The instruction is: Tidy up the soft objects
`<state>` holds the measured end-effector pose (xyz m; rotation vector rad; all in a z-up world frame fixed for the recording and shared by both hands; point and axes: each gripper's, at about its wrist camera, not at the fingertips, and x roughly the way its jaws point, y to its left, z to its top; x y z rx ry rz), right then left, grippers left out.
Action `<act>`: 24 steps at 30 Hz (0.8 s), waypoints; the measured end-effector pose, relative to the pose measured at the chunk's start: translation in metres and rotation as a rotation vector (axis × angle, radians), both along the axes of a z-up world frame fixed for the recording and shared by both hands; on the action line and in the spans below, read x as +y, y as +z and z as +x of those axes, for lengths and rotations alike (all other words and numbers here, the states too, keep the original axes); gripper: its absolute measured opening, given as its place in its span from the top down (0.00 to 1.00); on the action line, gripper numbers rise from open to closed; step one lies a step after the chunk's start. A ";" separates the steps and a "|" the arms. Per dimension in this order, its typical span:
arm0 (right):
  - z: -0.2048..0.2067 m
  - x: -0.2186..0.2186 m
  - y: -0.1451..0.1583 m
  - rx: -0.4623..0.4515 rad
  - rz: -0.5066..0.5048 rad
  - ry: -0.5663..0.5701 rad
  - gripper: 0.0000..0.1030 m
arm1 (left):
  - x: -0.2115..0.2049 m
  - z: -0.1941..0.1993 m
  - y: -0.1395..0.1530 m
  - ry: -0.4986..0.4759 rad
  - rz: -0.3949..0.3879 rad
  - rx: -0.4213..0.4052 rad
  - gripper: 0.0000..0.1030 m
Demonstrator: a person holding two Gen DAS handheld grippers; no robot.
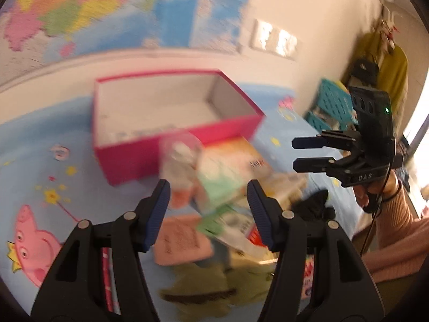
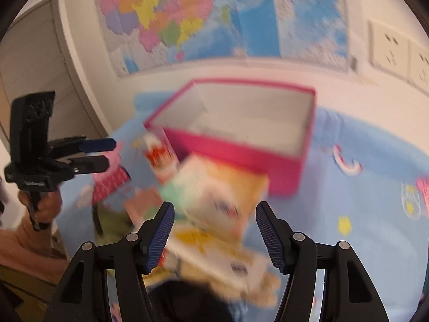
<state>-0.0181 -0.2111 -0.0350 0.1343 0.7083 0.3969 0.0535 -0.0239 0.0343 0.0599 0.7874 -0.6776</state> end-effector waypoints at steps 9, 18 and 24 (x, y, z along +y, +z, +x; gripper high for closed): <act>-0.028 -0.027 -0.042 0.067 0.028 -0.035 0.37 | -0.045 -0.017 -0.027 -0.133 0.085 0.049 0.41; -0.011 -0.031 -0.059 0.040 0.042 -0.002 0.37 | -0.082 -0.010 -0.044 -0.177 0.201 0.075 0.50; 0.006 -0.026 -0.061 -0.012 0.038 0.060 0.38 | -0.085 0.003 -0.052 -0.167 0.190 0.123 0.62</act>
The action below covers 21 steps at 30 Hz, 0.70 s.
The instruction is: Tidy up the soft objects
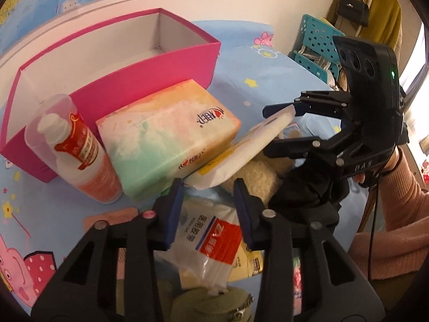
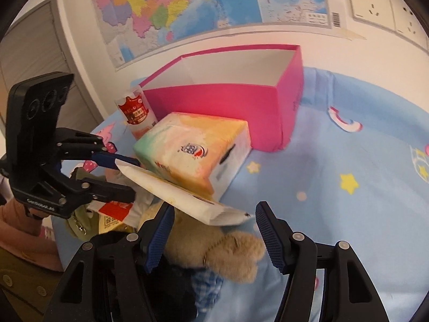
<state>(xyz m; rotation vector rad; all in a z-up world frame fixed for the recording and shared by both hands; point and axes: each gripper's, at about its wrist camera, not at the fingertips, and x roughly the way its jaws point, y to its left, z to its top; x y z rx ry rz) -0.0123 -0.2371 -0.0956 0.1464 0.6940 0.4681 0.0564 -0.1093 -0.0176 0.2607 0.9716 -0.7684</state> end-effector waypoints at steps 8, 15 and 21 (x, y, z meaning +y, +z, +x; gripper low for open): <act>0.001 -0.006 -0.001 -0.030 0.052 0.030 0.60 | 0.001 0.001 -0.002 0.013 -0.029 0.017 0.65; -0.005 -0.013 0.025 -0.069 0.100 0.007 0.72 | -0.002 -0.005 0.018 0.018 -0.077 -0.019 0.66; 0.000 -0.026 0.055 -0.095 0.145 -0.002 0.74 | -0.002 -0.001 0.047 0.041 -0.112 -0.068 0.70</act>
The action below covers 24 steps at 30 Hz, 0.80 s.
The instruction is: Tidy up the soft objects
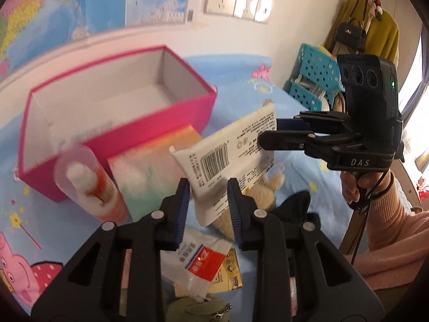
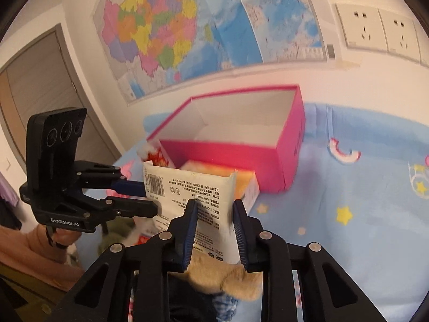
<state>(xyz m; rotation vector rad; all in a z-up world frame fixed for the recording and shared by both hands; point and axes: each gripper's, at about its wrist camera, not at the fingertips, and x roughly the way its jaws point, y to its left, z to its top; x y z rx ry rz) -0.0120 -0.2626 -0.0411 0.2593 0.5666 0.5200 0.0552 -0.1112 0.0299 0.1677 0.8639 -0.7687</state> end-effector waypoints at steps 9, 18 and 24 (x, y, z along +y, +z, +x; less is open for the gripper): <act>0.028 -0.002 0.048 -0.059 0.012 -0.025 0.74 | 0.003 0.042 0.046 0.071 -0.027 -0.044 0.70; 0.078 -0.004 0.065 -0.033 0.041 -0.041 0.74 | 0.005 0.093 0.054 0.145 -0.010 -0.017 0.70; 0.111 -0.001 0.054 0.035 0.023 -0.049 0.74 | 0.003 0.121 0.035 0.188 0.013 0.062 0.70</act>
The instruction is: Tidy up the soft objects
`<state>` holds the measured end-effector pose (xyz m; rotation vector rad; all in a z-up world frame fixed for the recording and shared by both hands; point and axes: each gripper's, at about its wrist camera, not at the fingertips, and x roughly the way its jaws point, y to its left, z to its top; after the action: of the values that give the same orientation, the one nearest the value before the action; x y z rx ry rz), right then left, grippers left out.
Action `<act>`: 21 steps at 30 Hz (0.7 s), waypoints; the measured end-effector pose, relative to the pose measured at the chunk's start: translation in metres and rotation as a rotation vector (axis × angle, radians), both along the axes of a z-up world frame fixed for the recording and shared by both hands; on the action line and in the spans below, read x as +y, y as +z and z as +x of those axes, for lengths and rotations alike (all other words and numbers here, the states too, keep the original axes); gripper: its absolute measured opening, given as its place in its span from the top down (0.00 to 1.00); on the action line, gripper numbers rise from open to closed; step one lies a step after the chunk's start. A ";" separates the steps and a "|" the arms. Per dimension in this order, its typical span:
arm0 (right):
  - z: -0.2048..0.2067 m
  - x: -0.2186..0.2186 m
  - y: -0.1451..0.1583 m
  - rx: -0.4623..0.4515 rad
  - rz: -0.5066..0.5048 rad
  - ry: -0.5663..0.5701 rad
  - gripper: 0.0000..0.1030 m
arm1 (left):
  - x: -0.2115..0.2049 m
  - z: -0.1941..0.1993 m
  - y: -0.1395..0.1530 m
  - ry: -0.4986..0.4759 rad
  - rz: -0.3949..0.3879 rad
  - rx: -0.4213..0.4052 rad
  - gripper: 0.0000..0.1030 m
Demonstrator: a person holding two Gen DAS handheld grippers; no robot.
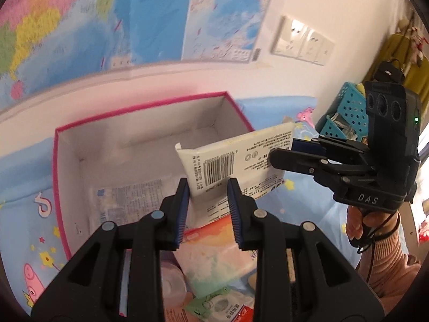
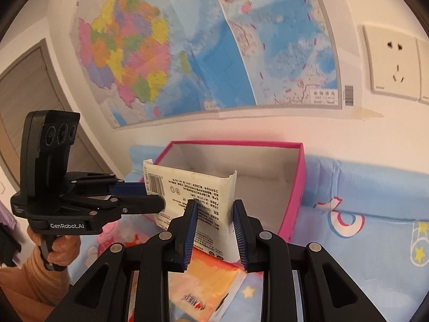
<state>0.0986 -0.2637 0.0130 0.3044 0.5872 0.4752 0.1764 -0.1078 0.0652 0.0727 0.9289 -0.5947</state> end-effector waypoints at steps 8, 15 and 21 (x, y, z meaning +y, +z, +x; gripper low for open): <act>0.023 -0.002 -0.021 0.095 -0.001 -0.023 0.73 | -0.007 0.019 -0.025 0.021 0.032 0.097 0.70; 0.024 -0.006 -0.019 0.112 -0.041 -0.127 0.52 | -0.010 0.026 -0.033 0.053 0.056 0.121 0.70; 0.002 -0.001 -0.009 0.049 -0.069 -0.118 0.49 | -0.008 0.009 -0.022 0.029 0.056 0.049 0.70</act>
<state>0.1006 -0.2649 0.0039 0.2839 0.6283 0.3338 0.1855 -0.1156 0.0434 0.0954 0.9929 -0.5456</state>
